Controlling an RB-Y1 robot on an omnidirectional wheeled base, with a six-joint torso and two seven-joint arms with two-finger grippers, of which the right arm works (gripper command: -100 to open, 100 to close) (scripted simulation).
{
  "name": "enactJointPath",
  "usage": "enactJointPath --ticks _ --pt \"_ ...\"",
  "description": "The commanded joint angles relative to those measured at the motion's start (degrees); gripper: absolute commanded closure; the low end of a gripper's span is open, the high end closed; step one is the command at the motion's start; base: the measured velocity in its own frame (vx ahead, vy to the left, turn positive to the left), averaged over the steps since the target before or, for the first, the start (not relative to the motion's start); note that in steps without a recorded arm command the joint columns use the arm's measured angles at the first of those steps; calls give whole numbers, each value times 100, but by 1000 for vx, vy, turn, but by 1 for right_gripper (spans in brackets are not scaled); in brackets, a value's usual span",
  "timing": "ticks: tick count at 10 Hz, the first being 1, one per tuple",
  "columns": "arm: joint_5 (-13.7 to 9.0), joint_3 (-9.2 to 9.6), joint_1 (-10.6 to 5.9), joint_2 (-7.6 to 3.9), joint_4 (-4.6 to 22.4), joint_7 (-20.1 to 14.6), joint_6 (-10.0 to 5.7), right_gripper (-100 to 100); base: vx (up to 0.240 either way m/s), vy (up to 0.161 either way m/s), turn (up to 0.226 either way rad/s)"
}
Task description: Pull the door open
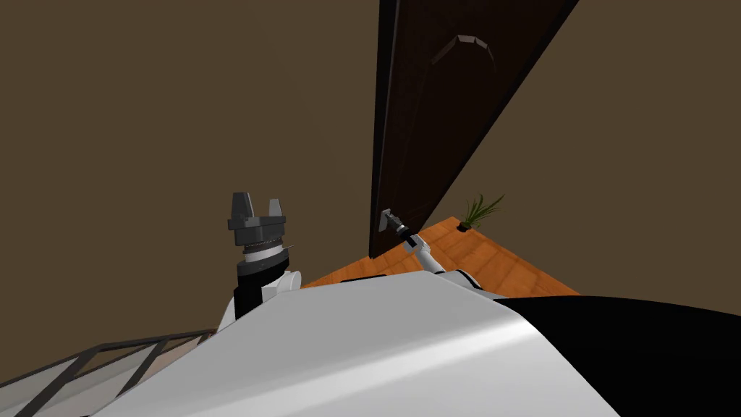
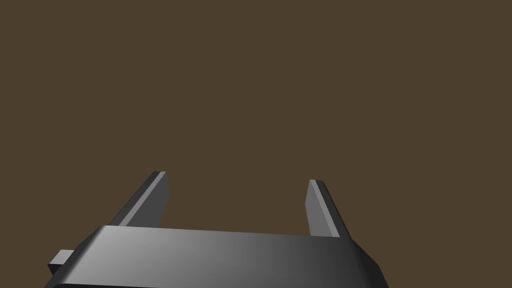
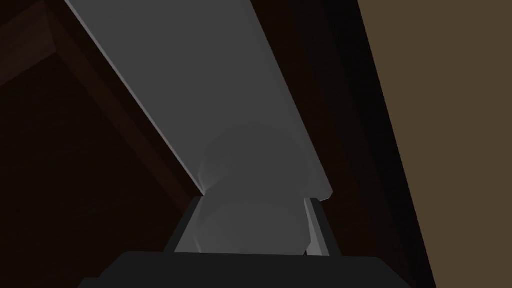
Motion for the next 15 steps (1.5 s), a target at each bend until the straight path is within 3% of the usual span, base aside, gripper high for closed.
enactJointPath --ticks 1,6,7,11,12,15 --pt "-225 32 -5 16 -28 -283 29 100 -77 -89 145" --pt "-1014 91 -25 9 -8 -1099 143 100 -86 -80 160" --pt "-1014 91 -25 9 -8 -1138 143 100 -54 -49 77" --pt "-1722 144 -43 2 10 -1814 245 100 -64 -64 147" --pt "-1722 144 -43 2 10 -1861 245 100 -65 -58 71" --pt "-2276 185 -57 -3 24 -2360 325 100 -81 -52 129"
